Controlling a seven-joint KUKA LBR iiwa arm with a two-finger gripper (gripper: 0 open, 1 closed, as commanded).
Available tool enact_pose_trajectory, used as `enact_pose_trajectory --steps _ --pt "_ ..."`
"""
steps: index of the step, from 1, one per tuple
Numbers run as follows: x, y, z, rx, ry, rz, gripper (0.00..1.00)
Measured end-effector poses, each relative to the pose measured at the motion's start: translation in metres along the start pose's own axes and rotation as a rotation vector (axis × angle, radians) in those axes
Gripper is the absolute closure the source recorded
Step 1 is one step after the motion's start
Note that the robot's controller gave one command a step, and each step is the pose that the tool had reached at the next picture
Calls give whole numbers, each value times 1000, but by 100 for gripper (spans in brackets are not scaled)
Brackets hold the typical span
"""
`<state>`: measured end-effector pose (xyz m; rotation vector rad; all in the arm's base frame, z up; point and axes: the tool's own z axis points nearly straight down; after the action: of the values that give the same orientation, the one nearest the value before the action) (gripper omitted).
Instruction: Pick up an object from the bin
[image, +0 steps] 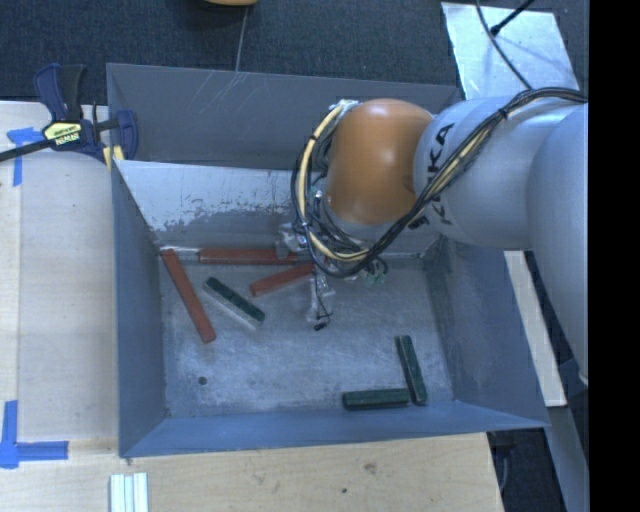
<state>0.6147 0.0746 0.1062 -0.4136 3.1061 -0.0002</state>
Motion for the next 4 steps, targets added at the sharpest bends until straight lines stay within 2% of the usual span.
enact_pose_trajectory --steps 1,2,4 --pt "3 -2 37 -2 3 -54 0" --pt "-9 -3 33 -1 -4 -141 100" --pt "-7 -3 29 -2 3 -141 100"
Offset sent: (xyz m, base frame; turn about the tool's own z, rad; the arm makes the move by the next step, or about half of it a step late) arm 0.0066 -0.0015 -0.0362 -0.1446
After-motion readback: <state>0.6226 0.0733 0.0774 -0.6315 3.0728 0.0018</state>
